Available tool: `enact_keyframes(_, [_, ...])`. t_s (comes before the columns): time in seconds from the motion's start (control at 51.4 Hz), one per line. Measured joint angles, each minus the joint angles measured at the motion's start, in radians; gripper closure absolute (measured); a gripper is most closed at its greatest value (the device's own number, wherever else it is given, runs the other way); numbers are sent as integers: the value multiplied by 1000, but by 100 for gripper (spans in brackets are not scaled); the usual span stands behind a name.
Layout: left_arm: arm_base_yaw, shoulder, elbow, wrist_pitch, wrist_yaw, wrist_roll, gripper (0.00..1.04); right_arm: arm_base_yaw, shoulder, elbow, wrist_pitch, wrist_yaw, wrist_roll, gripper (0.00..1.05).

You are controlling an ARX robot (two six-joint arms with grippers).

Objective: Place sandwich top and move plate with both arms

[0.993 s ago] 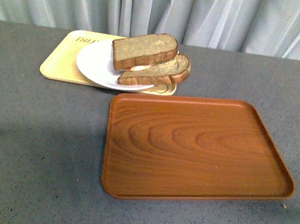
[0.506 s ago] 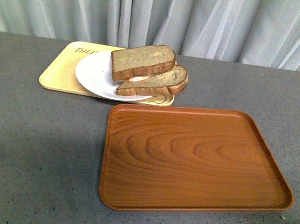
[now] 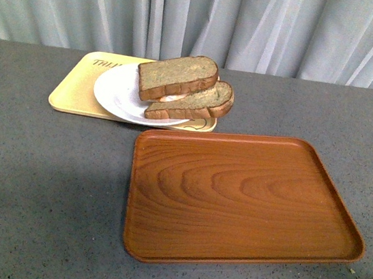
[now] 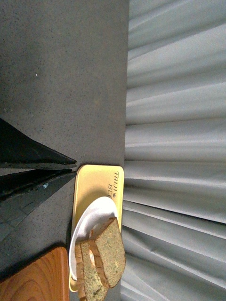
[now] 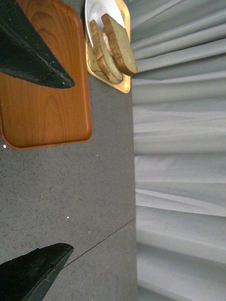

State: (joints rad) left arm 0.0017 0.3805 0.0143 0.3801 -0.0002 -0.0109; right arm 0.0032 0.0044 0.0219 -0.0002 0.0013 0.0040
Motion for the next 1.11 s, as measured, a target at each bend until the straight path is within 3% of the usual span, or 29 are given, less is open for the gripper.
enact_keyframes(0.545, [0, -201, 0, -199, 0, 0, 103, 0, 0, 0, 0, 0, 0, 9])
enact_keyframes(0.662, [0, -345, 0, -370, 0, 1, 103, 0, 0, 0, 0, 0, 0, 9])
enact_keyframes(0.993, [0, -365, 0, -380, 0, 1, 103, 0, 0, 0, 0, 0, 0, 9])
enact_keyframes(1.109, [0, -365, 0, -380, 0, 1, 85, 0, 0, 0, 0, 0, 0, 9])
